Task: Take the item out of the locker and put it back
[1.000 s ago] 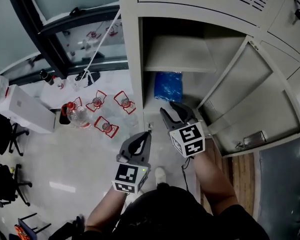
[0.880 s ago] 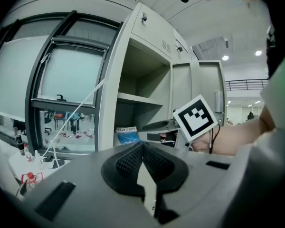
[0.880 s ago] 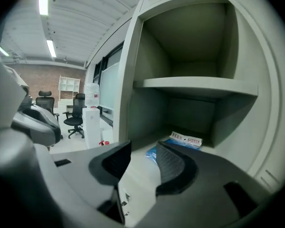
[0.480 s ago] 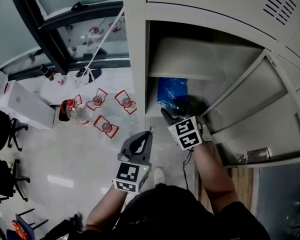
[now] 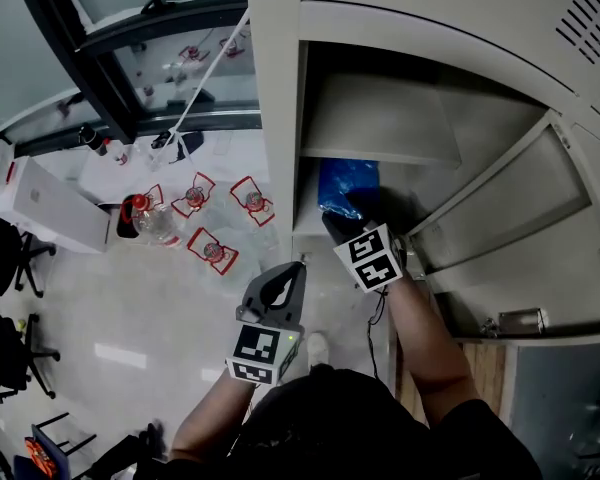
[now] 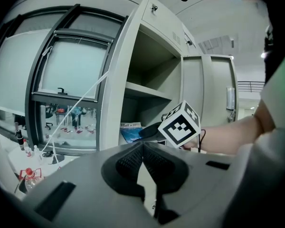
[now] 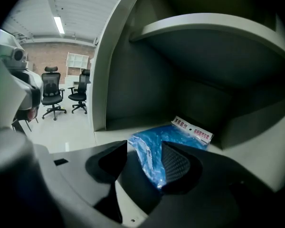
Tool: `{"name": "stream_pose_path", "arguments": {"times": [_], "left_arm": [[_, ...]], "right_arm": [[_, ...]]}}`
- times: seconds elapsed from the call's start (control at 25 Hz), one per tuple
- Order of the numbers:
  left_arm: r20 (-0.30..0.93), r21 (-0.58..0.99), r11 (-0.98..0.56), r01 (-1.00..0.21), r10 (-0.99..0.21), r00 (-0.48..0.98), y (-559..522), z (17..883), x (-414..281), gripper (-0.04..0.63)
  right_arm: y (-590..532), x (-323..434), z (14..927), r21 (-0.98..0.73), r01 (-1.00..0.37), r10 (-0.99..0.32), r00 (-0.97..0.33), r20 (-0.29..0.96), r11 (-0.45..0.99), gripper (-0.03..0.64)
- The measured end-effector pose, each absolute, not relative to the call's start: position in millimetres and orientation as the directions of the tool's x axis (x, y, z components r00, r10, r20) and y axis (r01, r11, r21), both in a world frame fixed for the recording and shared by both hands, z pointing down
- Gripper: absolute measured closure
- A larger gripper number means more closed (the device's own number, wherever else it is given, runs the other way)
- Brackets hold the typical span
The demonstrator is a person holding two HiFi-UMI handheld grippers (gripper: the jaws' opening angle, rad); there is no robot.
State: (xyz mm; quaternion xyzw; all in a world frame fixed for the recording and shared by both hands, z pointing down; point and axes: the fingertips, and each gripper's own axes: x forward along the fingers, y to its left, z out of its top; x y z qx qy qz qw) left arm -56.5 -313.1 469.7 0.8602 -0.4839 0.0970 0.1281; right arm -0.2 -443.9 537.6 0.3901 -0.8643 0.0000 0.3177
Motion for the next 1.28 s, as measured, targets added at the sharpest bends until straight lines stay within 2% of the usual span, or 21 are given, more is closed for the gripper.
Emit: {"name": "stream_pose_path", "arguments": {"times": [0.16,0.44,0.56,0.84,1.28], "left_arm": [[0.293,0.134,-0.497,-0.857,-0.806,0.514,-314,472,-57,0.591],[0.3,0.143,-0.494,-0.858,-0.804,0.513,-313,476,-57,0.591],[0.3,0.147,-0.492,-0.858,-0.804,0.513,-312,477,-57,0.591],[0.301,0.153,-0.491,-0.858,-0.803,0.514,-309,478,-58,0.591],[0.304,0.149,-0.485,-0.861,-0.806,0.507,-297,476,-63,0.591]], "right_arm": [[-446,0,542,0.264,-0.666,-0.671,-0.477,0.568,0.698,0.413],[-452,5,543,0.336,-0.662,-0.698,-0.407,0.589,0.67,0.526],[-454,7,544,0.372,-0.654,-0.713,-0.385,0.586,0.658,0.555],[-454,6,547,0.389,-0.639,-0.709,-0.372,0.599,0.663,0.583],[-453,6,546,0.423,-0.636,-0.731,-0.353,0.584,0.645,0.591]]}}
